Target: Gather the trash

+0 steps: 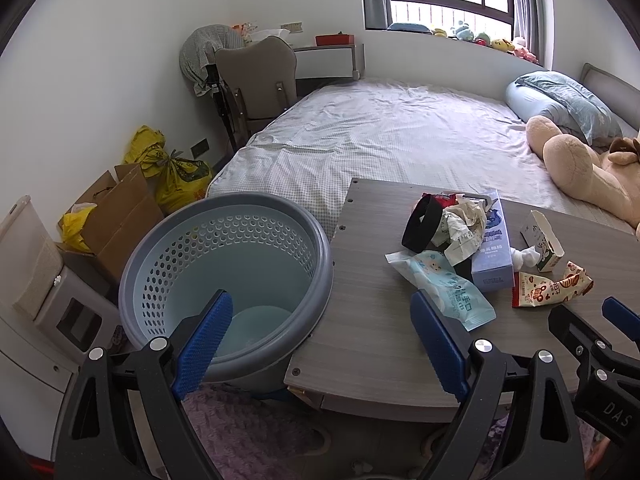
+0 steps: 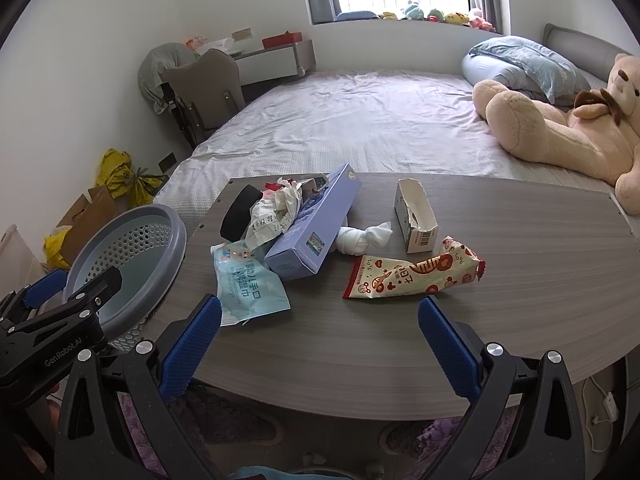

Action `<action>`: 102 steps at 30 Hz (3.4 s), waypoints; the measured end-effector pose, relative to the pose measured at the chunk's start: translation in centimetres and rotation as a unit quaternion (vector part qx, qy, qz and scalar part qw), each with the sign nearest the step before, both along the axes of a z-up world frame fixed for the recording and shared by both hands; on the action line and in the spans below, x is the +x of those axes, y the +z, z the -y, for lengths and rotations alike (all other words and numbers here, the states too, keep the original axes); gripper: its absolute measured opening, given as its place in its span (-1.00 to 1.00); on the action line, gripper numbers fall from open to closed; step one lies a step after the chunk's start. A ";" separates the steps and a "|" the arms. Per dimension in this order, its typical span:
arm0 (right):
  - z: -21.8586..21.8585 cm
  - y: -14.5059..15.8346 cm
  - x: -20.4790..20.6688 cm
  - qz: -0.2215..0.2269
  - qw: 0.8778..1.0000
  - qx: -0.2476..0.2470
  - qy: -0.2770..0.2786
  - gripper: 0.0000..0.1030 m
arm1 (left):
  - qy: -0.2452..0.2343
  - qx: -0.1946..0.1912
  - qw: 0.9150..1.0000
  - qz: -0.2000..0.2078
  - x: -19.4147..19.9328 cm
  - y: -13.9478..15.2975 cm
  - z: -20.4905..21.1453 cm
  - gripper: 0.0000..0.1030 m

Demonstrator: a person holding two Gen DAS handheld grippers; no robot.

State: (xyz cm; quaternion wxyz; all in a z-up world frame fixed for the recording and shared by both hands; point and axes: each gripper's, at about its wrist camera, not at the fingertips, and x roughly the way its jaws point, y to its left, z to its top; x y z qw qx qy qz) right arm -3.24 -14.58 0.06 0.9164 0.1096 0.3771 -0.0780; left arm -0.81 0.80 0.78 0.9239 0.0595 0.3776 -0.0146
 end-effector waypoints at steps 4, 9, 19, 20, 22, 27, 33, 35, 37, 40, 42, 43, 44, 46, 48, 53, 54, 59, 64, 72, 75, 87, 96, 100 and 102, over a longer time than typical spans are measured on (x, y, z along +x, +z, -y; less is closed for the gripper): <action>0.1 0.0 0.0 0.000 1.000 0.001 0.001 0.88 | 0.000 0.000 1.000 0.000 0.0 0.0 0.0 0.67; 0.1 0.1 0.0 0.000 1.000 0.002 0.001 0.88 | 0.000 0.001 1.000 0.000 0.0 0.0 0.0 0.67; 0.2 -0.1 0.0 0.001 1.000 0.004 0.001 0.88 | 0.000 0.002 1.000 0.000 0.0 0.0 0.1 0.68; 0.2 -0.1 0.1 0.001 1.000 0.004 0.001 0.88 | 0.000 0.002 1.000 0.000 0.0 0.0 0.1 0.67; 0.2 -0.1 0.1 0.001 1.000 0.004 0.001 0.88 | 0.000 0.001 1.000 0.000 0.0 0.0 0.1 0.67; 0.2 0.0 0.0 0.001 1.000 0.004 0.001 0.88 | 0.000 0.001 1.000 0.000 0.0 0.0 0.1 0.67; 0.3 -0.1 0.0 0.001 1.000 0.005 0.001 0.88 | 0.000 0.002 1.000 0.000 0.0 -0.1 0.1 0.67; 0.3 -0.1 0.0 0.001 1.000 0.006 0.001 0.88 | 0.000 0.001 1.000 0.000 0.0 -0.1 0.1 0.67; 0.2 -0.1 0.0 0.001 1.000 0.005 0.002 0.88 | 0.000 0.002 1.000 0.000 0.0 -0.1 0.2 0.67; 0.3 -0.1 0.0 0.001 1.000 0.006 0.002 0.88 | 0.000 0.002 1.000 0.000 0.0 -0.1 0.2 0.67; 0.3 -0.1 0.0 0.001 1.000 0.006 0.002 0.88 | 0.000 0.002 1.000 0.000 -0.1 -0.1 0.2 0.67; 0.3 -0.1 0.0 0.001 1.000 0.006 0.002 0.88 | 0.000 0.002 1.000 0.000 0.0 -0.1 0.1 0.67; 0.3 -0.1 0.0 0.001 1.000 0.006 0.002 0.88 | 0.000 0.002 1.000 0.001 -0.1 -0.1 0.2 0.67; 0.3 -0.1 0.0 0.001 1.000 0.006 0.002 0.88 | 0.000 0.002 1.000 0.001 -0.1 -0.1 0.2 0.67; 0.3 -0.1 0.0 0.001 1.000 0.006 0.002 0.88 | 0.000 0.001 1.000 0.000 0.0 -0.1 0.2 0.67; 0.3 -0.1 0.0 0.001 1.000 0.006 0.002 0.88 | 0.000 0.002 1.000 0.000 -0.1 -0.1 0.3 0.67; 0.3 -0.1 0.0 0.000 1.000 0.006 0.001 0.88 | -0.001 0.002 1.000 -0.001 -0.2 -0.2 0.4 0.67; 1.1 -1.0 0.0 -0.005 1.000 0.008 -0.009 0.88 | 0.000 0.002 1.000 -0.008 0.0 -1.0 0.4 0.67; 3.2 -2.2 0.4 -0.015 0.999 0.013 -0.027 0.88 | 0.007 0.001 1.000 -0.019 0.8 -1.8 0.1 0.67; 8.3 -3.3 2.2 -0.021 0.998 0.009 -0.067 0.88 | 0.013 0.000 0.999 -0.034 2.5 -3.0 0.5 0.67; 10.0 -3.4 3.4 -0.024 0.997 0.001 -0.075 0.88 | 0.013 0.001 0.999 -0.040 3.2 -3.3 1.0 0.68; 12.7 -4.5 8.6 -0.060 0.997 -0.003 -0.048 0.86 | 0.000 0.006 0.998 -0.054 4.7 -4.4 3.4 0.67; 13.0 -6.1 11.4 -0.095 0.995 -0.005 -0.035 0.64 | 0.006 0.007 0.998 -0.060 4.9 -4.5 3.4 0.67; 12.9 -6.6 12.0 -0.106 0.994 -0.005 -0.027 0.48 | 0.005 0.006 0.998 -0.061 4.8 -4.5 3.4 0.68; 12.8 -6.9 12.3 -0.109 0.994 -0.004 -0.025 0.30 | 0.003 0.005 0.998 -0.063 4.8 -4.5 3.5 0.68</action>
